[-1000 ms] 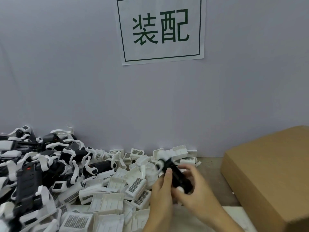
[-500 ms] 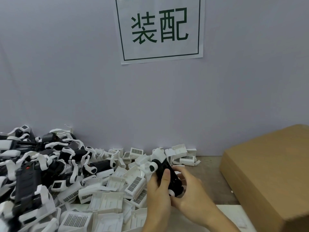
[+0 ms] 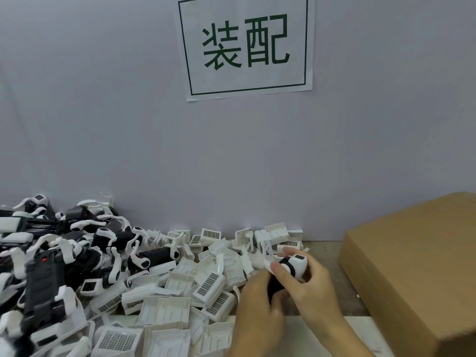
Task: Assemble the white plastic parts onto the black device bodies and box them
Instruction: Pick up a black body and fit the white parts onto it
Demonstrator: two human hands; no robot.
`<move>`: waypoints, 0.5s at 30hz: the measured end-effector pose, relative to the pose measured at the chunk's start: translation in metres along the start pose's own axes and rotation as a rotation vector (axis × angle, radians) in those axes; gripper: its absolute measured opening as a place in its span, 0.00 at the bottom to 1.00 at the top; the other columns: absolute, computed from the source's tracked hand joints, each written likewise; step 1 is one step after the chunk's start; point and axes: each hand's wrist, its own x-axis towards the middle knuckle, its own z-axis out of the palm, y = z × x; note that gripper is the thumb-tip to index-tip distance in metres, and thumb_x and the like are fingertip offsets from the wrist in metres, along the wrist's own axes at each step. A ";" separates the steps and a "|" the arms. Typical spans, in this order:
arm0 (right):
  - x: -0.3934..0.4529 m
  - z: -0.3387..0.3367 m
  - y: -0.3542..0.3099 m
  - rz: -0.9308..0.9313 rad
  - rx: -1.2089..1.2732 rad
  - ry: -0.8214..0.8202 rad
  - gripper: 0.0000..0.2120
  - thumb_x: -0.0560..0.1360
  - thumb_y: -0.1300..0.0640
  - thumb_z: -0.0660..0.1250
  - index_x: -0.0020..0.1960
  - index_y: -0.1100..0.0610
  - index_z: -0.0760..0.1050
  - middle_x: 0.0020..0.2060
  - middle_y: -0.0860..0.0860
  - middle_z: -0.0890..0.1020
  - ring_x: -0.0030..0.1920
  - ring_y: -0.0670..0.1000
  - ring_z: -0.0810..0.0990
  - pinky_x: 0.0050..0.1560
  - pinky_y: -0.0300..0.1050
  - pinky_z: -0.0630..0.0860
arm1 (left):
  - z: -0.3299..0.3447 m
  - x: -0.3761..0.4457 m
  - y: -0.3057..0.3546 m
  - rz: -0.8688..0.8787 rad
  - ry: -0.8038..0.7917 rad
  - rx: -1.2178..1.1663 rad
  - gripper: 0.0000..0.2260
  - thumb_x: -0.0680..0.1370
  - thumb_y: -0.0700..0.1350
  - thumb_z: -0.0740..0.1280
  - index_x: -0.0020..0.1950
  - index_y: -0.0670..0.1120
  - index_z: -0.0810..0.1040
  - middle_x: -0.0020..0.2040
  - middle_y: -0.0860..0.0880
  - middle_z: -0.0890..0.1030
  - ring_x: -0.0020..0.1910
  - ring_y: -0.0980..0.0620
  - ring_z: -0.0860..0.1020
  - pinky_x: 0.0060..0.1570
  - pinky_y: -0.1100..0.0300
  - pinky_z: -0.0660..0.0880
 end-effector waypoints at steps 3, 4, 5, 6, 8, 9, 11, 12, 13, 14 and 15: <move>0.005 -0.002 0.002 0.014 -0.060 0.075 0.20 0.64 0.52 0.82 0.54 0.53 0.82 0.44 0.51 0.86 0.45 0.49 0.86 0.43 0.42 0.83 | -0.002 0.000 0.000 0.000 -0.021 0.047 0.19 0.72 0.42 0.63 0.55 0.63 0.77 0.46 0.71 0.81 0.52 0.68 0.78 0.53 0.69 0.75; 0.005 -0.001 0.002 0.014 -0.077 0.096 0.19 0.65 0.53 0.82 0.54 0.52 0.82 0.44 0.50 0.86 0.45 0.48 0.86 0.44 0.43 0.83 | -0.002 0.000 0.000 -0.005 -0.027 0.051 0.17 0.73 0.40 0.64 0.56 0.60 0.78 0.46 0.70 0.81 0.51 0.68 0.78 0.52 0.68 0.75; 0.006 0.000 0.002 0.011 -0.089 0.115 0.18 0.65 0.53 0.82 0.53 0.51 0.82 0.43 0.49 0.86 0.44 0.47 0.86 0.43 0.43 0.83 | -0.001 0.000 -0.001 -0.009 -0.034 0.047 0.15 0.74 0.40 0.64 0.56 0.57 0.79 0.46 0.67 0.82 0.51 0.66 0.79 0.52 0.65 0.76; 0.006 0.001 0.002 0.002 -0.092 0.133 0.18 0.65 0.52 0.82 0.53 0.50 0.82 0.42 0.48 0.86 0.43 0.46 0.86 0.41 0.40 0.82 | -0.001 0.000 0.000 -0.014 -0.038 0.042 0.13 0.74 0.41 0.64 0.55 0.55 0.78 0.47 0.64 0.83 0.51 0.63 0.80 0.52 0.61 0.77; 0.006 0.002 0.001 -0.022 -0.082 0.152 0.16 0.66 0.51 0.81 0.52 0.49 0.81 0.40 0.45 0.86 0.41 0.44 0.86 0.37 0.36 0.81 | -0.002 -0.001 0.000 -0.020 -0.036 0.042 0.10 0.74 0.46 0.62 0.54 0.52 0.75 0.47 0.58 0.83 0.50 0.57 0.81 0.51 0.53 0.78; 0.006 0.001 0.001 -0.033 -0.074 0.141 0.17 0.66 0.49 0.80 0.53 0.48 0.81 0.40 0.43 0.86 0.41 0.44 0.86 0.37 0.35 0.80 | -0.001 -0.002 0.000 -0.015 -0.023 0.055 0.10 0.74 0.48 0.61 0.54 0.51 0.75 0.48 0.56 0.83 0.49 0.55 0.80 0.50 0.51 0.77; 0.005 0.000 -0.001 -0.044 -0.011 0.067 0.18 0.68 0.44 0.77 0.56 0.47 0.81 0.46 0.45 0.86 0.46 0.44 0.85 0.42 0.36 0.81 | -0.001 -0.002 -0.001 0.027 0.020 0.090 0.08 0.77 0.50 0.62 0.54 0.52 0.74 0.48 0.55 0.82 0.49 0.53 0.79 0.50 0.50 0.77; 0.003 0.000 -0.001 -0.041 0.044 0.010 0.19 0.71 0.41 0.73 0.59 0.49 0.80 0.50 0.47 0.86 0.50 0.45 0.85 0.48 0.40 0.82 | 0.000 -0.002 -0.001 0.053 0.070 0.073 0.06 0.79 0.50 0.63 0.54 0.53 0.75 0.48 0.55 0.81 0.49 0.53 0.79 0.50 0.50 0.77; 0.001 0.001 0.000 -0.025 0.095 -0.034 0.21 0.74 0.40 0.69 0.63 0.49 0.79 0.55 0.48 0.85 0.56 0.46 0.83 0.55 0.44 0.81 | 0.001 0.000 0.000 0.055 0.133 0.025 0.04 0.80 0.47 0.65 0.54 0.53 0.76 0.48 0.55 0.81 0.49 0.54 0.79 0.50 0.50 0.78; 0.000 0.001 0.002 0.005 0.121 -0.047 0.23 0.76 0.39 0.65 0.66 0.48 0.76 0.60 0.46 0.82 0.62 0.45 0.80 0.62 0.48 0.78 | 0.001 0.002 0.001 0.025 0.208 -0.056 0.04 0.81 0.45 0.66 0.55 0.53 0.78 0.47 0.55 0.81 0.49 0.54 0.80 0.49 0.51 0.79; -0.001 0.001 0.004 0.039 0.120 -0.042 0.24 0.75 0.39 0.62 0.68 0.46 0.75 0.63 0.44 0.80 0.65 0.43 0.77 0.65 0.48 0.75 | 0.000 0.005 0.002 -0.034 0.275 -0.158 0.06 0.82 0.43 0.66 0.56 0.53 0.79 0.46 0.54 0.82 0.48 0.54 0.81 0.48 0.54 0.80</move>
